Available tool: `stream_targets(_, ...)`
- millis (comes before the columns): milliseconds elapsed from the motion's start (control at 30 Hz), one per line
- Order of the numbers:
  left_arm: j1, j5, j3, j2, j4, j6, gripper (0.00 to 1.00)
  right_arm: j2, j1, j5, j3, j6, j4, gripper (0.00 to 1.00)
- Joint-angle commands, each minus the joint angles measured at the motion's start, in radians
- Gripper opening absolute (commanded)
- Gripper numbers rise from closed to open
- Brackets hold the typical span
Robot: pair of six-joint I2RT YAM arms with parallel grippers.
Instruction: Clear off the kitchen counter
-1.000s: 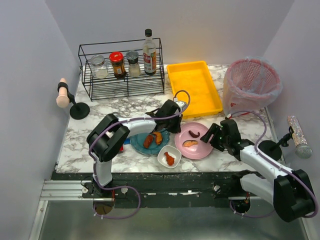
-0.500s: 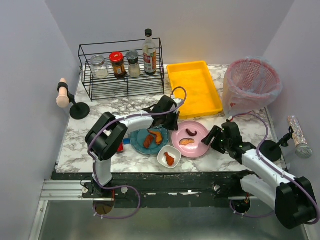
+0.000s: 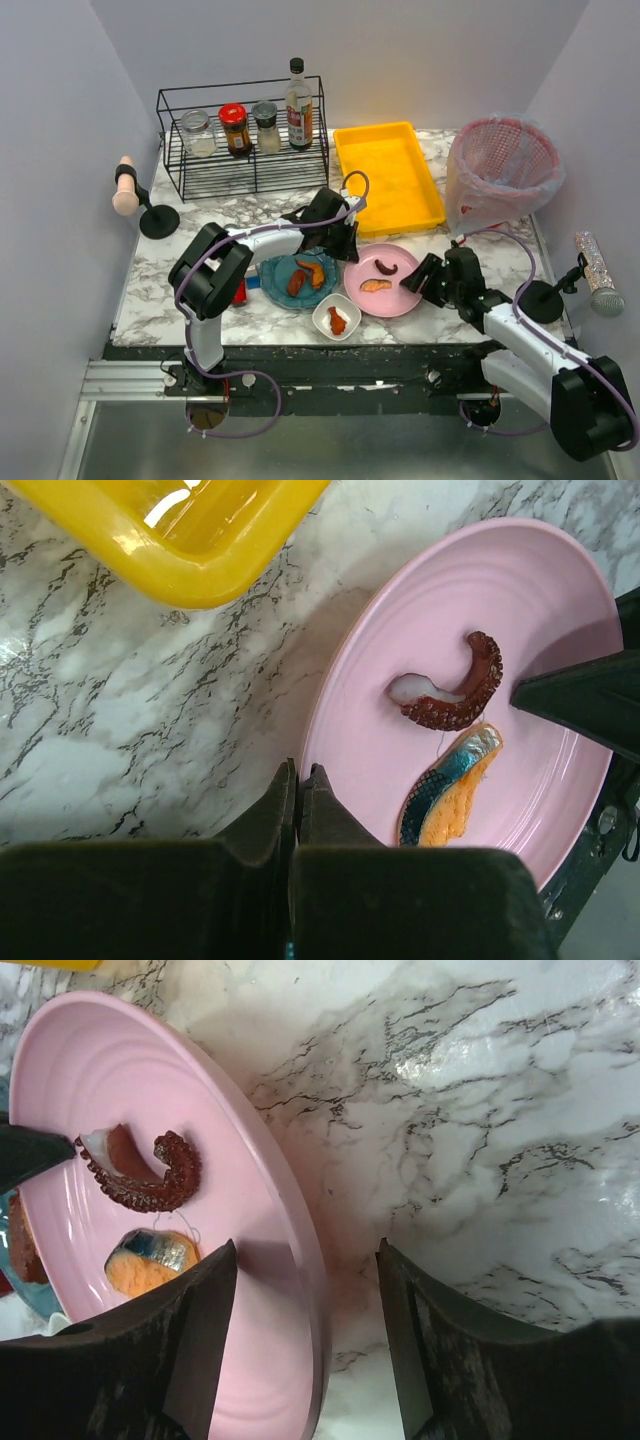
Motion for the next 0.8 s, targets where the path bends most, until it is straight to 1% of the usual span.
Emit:
stream_targets(0, 0.005, 0.071, 0.024, -0.037, 0.030, -0.017, 0.00, -0.046, 0.003, -0.042, -0.022, 0.015, 0.027, 0.65)
stream_targets(67, 0.006, 0.067, 0.024, -0.042, 0.030, -0.017, 0.00, -0.064, 0.003, -0.054, -0.023, 0.015, 0.032, 0.60)
stream_targets(167, 0.006, 0.067, 0.026, -0.045, 0.031, -0.022, 0.00, -0.092, 0.003, -0.068, -0.022, 0.012, 0.038, 0.51)
stream_targets(367, 0.015, 0.070, 0.058, -0.062, 0.010, -0.025, 0.00, -0.135, 0.003, -0.071, -0.019, 0.021, 0.040, 0.29)
stream_targets(433, 0.017, 0.070, 0.078, -0.071, -0.010, -0.020, 0.00, -0.140, 0.003, -0.071, -0.016, 0.025, 0.040, 0.24)
stream_targets(600, 0.015, 0.083, 0.130, -0.093, -0.062, -0.014, 0.00, -0.152, 0.003, -0.102, -0.012, 0.028, 0.058, 0.18)
stream_targets(767, 0.017, 0.102, 0.170, -0.097, -0.112, -0.005, 0.00, -0.199, 0.003, -0.137, -0.011, 0.030, 0.097, 0.03)
